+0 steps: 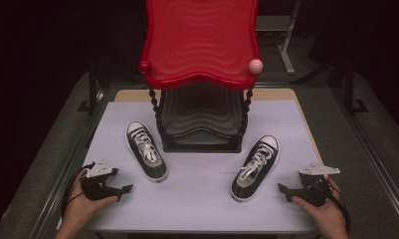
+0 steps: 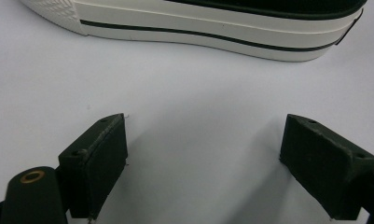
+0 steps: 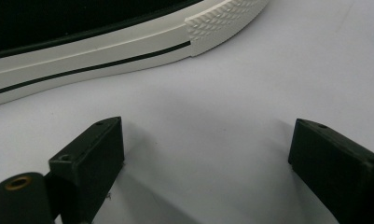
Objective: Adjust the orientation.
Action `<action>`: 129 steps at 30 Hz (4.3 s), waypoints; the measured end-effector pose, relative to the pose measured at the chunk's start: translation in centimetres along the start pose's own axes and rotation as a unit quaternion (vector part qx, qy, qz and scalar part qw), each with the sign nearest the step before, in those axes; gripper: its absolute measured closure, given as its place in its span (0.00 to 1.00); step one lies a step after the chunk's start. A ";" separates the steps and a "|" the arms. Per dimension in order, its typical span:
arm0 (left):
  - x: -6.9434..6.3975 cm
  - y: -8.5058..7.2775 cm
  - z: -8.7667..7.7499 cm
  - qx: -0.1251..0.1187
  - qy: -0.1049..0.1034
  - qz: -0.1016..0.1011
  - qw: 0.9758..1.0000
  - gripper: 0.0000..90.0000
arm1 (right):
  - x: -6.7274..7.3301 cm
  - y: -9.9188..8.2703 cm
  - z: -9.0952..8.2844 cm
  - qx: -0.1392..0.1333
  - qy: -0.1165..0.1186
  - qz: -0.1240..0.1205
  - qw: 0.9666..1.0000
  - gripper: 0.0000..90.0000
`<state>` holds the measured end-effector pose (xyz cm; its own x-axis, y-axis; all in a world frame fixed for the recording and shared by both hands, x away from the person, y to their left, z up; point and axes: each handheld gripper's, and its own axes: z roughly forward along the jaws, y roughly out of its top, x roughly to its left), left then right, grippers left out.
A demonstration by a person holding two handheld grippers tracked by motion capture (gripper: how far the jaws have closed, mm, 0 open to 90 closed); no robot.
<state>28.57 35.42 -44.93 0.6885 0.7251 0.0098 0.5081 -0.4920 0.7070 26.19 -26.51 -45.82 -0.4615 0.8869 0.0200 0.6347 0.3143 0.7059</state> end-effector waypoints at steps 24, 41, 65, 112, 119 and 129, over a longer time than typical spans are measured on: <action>1.4 2.2 -3.0 0.001 -0.007 -0.054 0.999 0.87 | 0.0 0.0 0.0 0.000 0.000 0.000 1.000 0.11; 6.8 8.9 -2.6 0.005 0.023 -0.067 0.997 1.00 | 0.0 0.0 0.0 0.000 0.001 0.001 1.000 0.11; 14.2 16.1 5.3 0.011 0.057 -0.098 0.993 1.00 | -0.1 0.0 0.0 0.001 0.002 0.002 1.000 0.11; 5.4 13.3 6.9 0.058 0.010 -0.048 0.997 1.00 | 0.0 0.0 0.0 -0.001 0.000 0.000 1.000 0.11; 2.9 12.4 6.2 0.045 0.008 -0.046 0.998 1.00 | 0.0 0.0 0.0 0.000 0.001 0.000 1.000 0.11; 2.8 10.5 3.2 0.008 0.003 -0.048 0.999 1.00 | 0.0 0.0 0.0 -0.001 0.001 0.000 1.000 0.11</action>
<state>37.51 30.72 -39.70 0.6332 0.7721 -0.0542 0.5798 -0.4268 0.6940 26.19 -26.54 -45.85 -0.4624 0.8865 0.0206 0.6336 0.3141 0.7070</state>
